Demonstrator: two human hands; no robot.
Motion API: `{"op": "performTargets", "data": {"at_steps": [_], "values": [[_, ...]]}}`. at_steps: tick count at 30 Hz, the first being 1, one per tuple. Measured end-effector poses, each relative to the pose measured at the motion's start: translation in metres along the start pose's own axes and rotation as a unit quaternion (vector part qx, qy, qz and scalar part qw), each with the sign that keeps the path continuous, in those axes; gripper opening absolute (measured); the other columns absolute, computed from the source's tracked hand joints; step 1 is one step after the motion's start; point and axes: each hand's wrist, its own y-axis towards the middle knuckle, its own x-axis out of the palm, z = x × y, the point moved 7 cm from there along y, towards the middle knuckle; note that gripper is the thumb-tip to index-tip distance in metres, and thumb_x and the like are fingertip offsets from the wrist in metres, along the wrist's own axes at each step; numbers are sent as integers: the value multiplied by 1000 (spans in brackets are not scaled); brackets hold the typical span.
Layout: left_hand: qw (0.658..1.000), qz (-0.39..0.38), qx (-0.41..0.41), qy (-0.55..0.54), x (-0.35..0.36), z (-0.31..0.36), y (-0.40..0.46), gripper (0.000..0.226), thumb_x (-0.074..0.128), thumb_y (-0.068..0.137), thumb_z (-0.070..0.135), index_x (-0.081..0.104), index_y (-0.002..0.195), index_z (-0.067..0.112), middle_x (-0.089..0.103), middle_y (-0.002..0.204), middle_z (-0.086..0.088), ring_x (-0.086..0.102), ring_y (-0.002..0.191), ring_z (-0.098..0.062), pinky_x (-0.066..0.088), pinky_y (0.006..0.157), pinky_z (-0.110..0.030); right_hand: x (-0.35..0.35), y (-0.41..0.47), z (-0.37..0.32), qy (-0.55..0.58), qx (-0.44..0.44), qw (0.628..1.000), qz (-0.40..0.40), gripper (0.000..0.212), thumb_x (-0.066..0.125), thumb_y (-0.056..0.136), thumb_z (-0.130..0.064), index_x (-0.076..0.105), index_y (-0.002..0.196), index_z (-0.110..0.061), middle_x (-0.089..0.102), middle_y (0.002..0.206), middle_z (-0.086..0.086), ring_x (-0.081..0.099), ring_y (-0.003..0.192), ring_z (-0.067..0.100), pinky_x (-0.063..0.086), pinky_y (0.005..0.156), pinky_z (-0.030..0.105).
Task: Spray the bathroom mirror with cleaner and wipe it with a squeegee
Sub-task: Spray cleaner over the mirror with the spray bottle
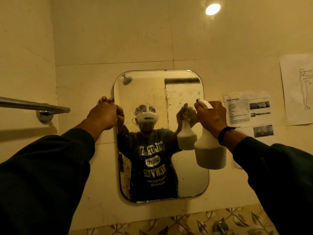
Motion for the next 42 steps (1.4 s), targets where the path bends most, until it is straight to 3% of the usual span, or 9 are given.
{"op": "performTargets", "data": {"at_steps": [2,4,8,17,23,26,30,38,42], "values": [[1000,2,1,1,1,0,1,59,49,99,15,23,151,9,21,157,-19,22,145,-34,36,109,-42,-1,-2,3,-2,-9,1000,-4,35,63,91,-35,70,81,-3,68,77,17,62,70,28,53,65,39],[1000,4,0,3,1,0,2,63,47,99,14,16,154,9,11,160,-20,12,148,-35,33,112,-44,-1,-4,6,-1,-16,1000,-12,33,62,92,-33,70,80,-3,67,75,16,60,67,25,51,62,35],[1000,11,-6,1,3,-2,4,62,44,100,14,14,154,10,10,160,-20,13,148,-34,32,112,-44,1,-7,13,-17,-14,999,-23,28,62,93,-32,66,78,-7,59,67,6,52,58,14,39,52,23],[1000,15,-1,7,7,-2,5,66,45,100,13,8,155,9,6,161,-20,9,149,-34,31,112,-44,20,-21,14,19,-26,997,-71,23,62,93,-26,71,84,-6,66,73,5,59,66,13,47,61,22],[1000,9,1,14,7,-4,6,69,48,98,11,8,155,11,8,160,-20,12,148,-35,32,112,-44,34,-30,5,21,-35,996,-85,22,64,92,-24,68,79,-6,64,67,7,59,60,14,48,59,33],[1000,10,4,13,10,-7,8,71,49,97,9,9,155,11,10,160,-20,13,148,-35,33,112,-44,42,-41,-2,83,-27,988,-125,17,61,93,-9,65,78,-2,60,54,-7,61,48,1,48,53,18],[1000,17,4,15,11,-6,9,69,50,96,9,13,154,11,13,160,-19,16,147,-34,37,110,-44,54,-47,-8,65,-64,988,-127,16,65,92,-21,70,80,-11,65,67,-2,63,60,8,55,63,28],[1000,17,10,12,9,-4,9,52,51,97,13,35,146,12,32,150,-17,36,137,-32,41,103,-41,72,-58,-26,69,-89,985,-132,27,62,92,-25,71,78,-4,68,71,19,64,68,39,53,59,45],[1000,18,4,11,11,-6,10,59,52,96,14,28,150,13,27,154,-18,33,140,-33,43,104,-42,81,-68,-34,73,-122,978,-154,26,61,94,-23,70,78,-3,69,72,18,62,59,25,50,56,38]]}}
